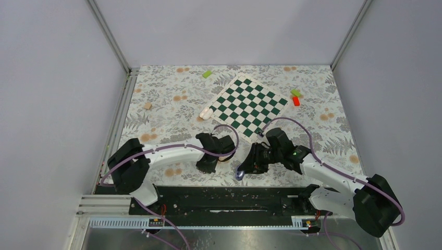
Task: Insert the wireless bluetooth earbuds into the charging case
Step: Pick up the right earbud from the corner of the board.
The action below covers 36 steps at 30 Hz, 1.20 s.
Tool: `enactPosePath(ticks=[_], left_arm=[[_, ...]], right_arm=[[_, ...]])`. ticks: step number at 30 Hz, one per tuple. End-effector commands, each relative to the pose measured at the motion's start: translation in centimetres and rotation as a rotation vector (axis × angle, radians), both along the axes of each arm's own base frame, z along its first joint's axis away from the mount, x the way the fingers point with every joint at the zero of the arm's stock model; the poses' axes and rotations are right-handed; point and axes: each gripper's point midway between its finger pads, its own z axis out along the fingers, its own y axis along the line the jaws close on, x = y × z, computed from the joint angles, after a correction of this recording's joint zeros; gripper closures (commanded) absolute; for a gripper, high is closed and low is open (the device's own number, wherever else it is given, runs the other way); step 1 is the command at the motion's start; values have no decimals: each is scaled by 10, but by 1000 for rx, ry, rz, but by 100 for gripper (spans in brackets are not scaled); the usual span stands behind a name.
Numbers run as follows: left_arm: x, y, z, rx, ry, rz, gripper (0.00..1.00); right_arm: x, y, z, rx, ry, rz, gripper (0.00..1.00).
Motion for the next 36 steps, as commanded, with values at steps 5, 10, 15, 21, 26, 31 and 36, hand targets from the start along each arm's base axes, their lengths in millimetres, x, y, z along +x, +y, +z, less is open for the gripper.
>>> enactPosePath(ticks=[5,10,15,21,26,31,36], left_arm=[[51,-32,87,-214,-274,-35,100],[72,-47,126,-350,-394,-103,100],[78,-75,175,-580,-525,-224,100],[98,-50,169,-508,-585,-127,100],[122,1,145,-423,-536,151,94],[130,56,95,-300,-423,380,67],[132,79,50,-180,-356,503,67]], right_arm=[[8,10,18,28,-58,43,100],[11,10,29,61,-78,66,100],[16,3,47,129,-87,85,100],[20,-6,39,74,-80,74,100],[23,-6,35,58,-75,63,100],[23,-8,35,47,-87,58,100],[20,-9,32,42,-76,63,100]])
